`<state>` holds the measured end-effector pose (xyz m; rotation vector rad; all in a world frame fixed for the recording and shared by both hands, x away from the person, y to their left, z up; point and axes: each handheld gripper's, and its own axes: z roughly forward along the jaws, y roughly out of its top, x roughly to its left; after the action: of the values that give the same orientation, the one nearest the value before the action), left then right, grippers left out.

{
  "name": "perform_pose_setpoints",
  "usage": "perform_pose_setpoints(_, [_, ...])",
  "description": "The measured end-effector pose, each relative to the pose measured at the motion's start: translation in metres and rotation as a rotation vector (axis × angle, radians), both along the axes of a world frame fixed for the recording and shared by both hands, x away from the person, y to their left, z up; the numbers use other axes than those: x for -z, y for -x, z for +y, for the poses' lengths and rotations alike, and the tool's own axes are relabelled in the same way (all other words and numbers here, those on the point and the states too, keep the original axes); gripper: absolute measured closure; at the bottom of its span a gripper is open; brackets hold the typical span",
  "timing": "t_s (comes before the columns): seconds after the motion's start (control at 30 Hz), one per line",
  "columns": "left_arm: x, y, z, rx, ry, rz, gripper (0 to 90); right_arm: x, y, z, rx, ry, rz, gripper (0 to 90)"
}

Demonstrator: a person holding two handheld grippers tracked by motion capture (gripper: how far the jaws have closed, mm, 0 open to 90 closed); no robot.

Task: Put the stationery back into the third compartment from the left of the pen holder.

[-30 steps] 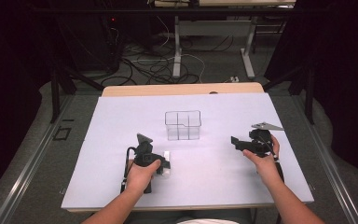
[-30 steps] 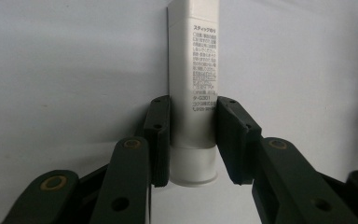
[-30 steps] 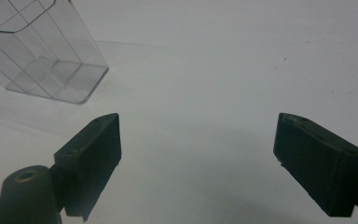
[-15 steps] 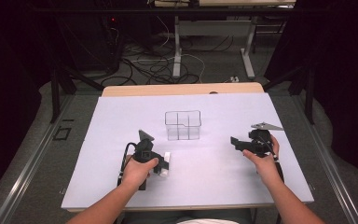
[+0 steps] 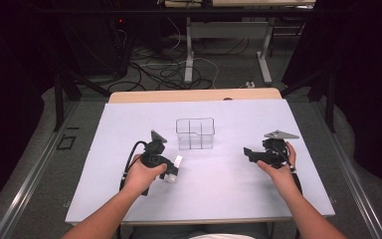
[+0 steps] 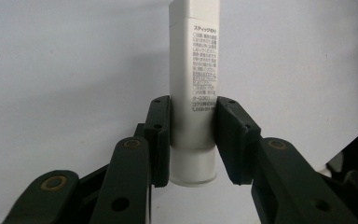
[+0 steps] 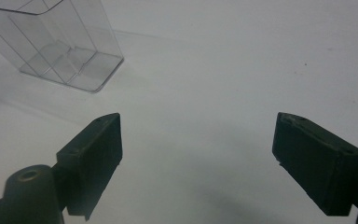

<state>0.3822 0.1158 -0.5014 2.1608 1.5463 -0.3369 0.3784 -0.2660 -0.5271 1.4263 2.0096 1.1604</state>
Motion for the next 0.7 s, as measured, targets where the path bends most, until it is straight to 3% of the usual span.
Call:
perform_pose_setpoints(0.33, [-0.019,-0.003,-0.01,0.164,-0.052,-0.05,67.5,-0.003,0.002,0.006,-0.048,0.019,-0.022,15.7])
perform_pose_setpoints(0.57, [-0.023,-0.004,-0.021,0.23,-0.04,-0.06,67.5,-0.012,0.01,0.022,-0.144,0.138,-0.09,14.9])
perform_pose_setpoints(0.7, [-0.021,-0.004,-0.027,0.277,-0.037,-0.049,67.5,-0.014,0.015,0.035,-0.219,0.245,-0.127,14.8])
